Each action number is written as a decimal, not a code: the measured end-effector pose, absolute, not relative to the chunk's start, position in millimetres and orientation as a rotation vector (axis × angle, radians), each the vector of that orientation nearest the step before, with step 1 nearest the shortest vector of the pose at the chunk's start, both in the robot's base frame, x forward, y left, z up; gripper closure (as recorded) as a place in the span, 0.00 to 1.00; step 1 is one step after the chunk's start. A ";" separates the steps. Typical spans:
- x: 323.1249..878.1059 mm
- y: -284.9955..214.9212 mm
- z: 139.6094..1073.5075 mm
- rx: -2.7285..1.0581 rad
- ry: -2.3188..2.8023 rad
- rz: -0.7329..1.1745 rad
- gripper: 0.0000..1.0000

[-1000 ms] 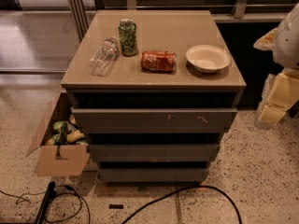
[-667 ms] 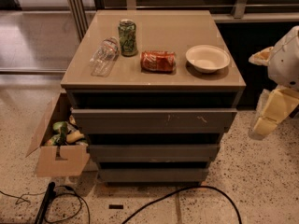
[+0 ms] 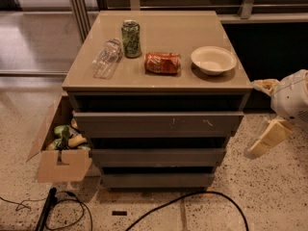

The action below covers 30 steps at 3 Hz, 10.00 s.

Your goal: Open top drawer

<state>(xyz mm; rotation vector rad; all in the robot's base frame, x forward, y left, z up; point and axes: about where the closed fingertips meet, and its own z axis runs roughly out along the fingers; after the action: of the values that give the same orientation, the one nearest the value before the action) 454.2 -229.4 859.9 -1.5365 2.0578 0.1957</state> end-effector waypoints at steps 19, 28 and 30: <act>569.5 -144.7 676.8 -1.502 2.047 0.334 0.03; 501.5 -155.4 677.7 -1.510 1.984 0.391 0.26; 472.5 -170.9 673.1 -1.486 1.996 0.416 0.80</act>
Offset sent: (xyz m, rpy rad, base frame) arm 0.0051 0.0035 -0.0207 0.0494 0.0035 0.0022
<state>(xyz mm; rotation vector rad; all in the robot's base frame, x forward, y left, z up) 472.5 -170.9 673.1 -1.4864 1.9963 0.4158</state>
